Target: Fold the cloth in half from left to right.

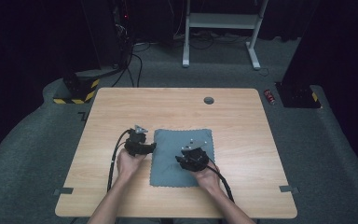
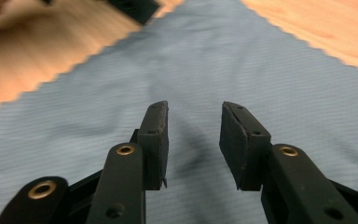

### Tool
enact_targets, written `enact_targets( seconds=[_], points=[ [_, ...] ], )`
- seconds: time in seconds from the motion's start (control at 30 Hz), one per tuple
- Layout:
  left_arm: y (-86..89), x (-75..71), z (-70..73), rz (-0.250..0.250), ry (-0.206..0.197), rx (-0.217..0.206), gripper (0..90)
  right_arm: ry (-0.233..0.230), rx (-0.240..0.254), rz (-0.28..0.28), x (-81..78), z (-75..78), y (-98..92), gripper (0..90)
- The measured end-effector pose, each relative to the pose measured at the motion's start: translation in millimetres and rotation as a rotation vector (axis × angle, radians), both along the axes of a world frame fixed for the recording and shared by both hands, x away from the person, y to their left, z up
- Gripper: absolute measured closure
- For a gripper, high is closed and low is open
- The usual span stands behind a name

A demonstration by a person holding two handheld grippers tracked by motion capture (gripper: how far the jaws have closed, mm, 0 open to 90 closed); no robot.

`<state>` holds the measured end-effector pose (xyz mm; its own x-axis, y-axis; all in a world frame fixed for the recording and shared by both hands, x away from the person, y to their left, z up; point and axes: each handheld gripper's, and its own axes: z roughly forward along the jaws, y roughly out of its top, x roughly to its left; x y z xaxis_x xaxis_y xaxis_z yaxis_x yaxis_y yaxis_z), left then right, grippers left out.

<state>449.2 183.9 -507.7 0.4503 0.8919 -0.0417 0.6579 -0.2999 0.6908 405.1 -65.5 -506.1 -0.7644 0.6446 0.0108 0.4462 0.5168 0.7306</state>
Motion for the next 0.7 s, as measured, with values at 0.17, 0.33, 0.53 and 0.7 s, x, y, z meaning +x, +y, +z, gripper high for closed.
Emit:
enact_targets(
  seconds=[0.17, 0.33, 0.53, 0.7],
  points=[
    [-0.9, 9.5, 3.5, 0.018, 0.012, -0.009, 43.9, 0.004, 0.032, 0.036, -13.2, -0.5, 10.0, 62.1],
    [-4.4, 22.3, -1.9, 0.044, 0.059, 0.042, 43.4, -0.011, 0.033, 0.084, -27.0, -3.3, 21.7, 64.4],
    [-14.4, 33.3, -0.1, 0.048, 0.051, 0.052, 44.0, -0.003, 0.047, 0.133, -41.4, -4.2, 33.9, 66.7],
    [-19.4, 39.6, -0.5, 0.045, 0.047, 0.065, 46.4, 0.006, 0.042, 0.183, -50.8, -7.7, 50.0, 67.1]
  ],
)
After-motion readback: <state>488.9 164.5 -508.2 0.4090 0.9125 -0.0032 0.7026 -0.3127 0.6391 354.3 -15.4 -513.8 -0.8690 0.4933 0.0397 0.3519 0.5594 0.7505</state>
